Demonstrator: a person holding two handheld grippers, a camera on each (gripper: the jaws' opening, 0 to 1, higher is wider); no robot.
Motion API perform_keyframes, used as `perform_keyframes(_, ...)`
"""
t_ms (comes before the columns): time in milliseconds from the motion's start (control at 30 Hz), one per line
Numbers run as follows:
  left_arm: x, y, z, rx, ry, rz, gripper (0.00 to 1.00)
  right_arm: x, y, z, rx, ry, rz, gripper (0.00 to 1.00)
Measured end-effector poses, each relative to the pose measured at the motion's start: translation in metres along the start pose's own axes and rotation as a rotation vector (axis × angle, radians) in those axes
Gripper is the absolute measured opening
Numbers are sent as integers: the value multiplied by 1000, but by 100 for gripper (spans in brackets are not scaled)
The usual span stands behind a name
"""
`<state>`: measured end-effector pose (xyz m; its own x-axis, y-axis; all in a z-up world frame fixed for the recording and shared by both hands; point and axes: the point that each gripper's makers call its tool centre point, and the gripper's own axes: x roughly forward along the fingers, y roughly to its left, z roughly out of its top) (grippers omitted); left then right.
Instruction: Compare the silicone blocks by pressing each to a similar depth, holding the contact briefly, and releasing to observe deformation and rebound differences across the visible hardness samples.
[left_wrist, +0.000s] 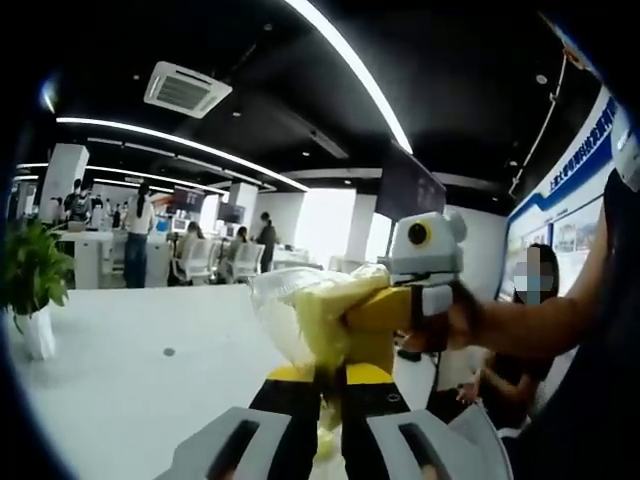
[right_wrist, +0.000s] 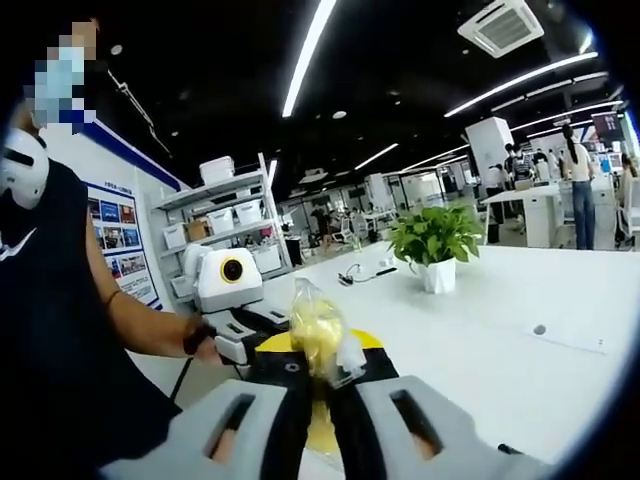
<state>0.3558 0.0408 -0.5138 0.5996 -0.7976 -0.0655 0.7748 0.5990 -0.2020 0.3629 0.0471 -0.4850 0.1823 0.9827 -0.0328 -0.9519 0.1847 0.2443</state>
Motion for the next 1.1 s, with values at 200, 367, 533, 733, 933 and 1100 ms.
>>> perform_keyframes(200,-3,0,5,5,-5,17,4,2,-3,4,-15,-28,-8,17)
perform_keyframes(367,-6,-4,21,-17,-58,3,4,1,-21,11,-53,-47,-132,81)
perform_keyframes(533,-5,-9,25,-9,-53,-11,4,-12,-20,30,-103,-90,-173,96)
perform_keyframes(733,-5,-4,23,-36,-34,-4,4,-42,-34,33,-151,-57,-262,97)
perform_keyframes(933,-6,15,11,-94,32,23,4,-87,-49,24,-142,-61,-366,97)
perform_keyframes(1100,-12,36,0,-201,89,27,4,-122,-60,13,-136,-77,-453,97)
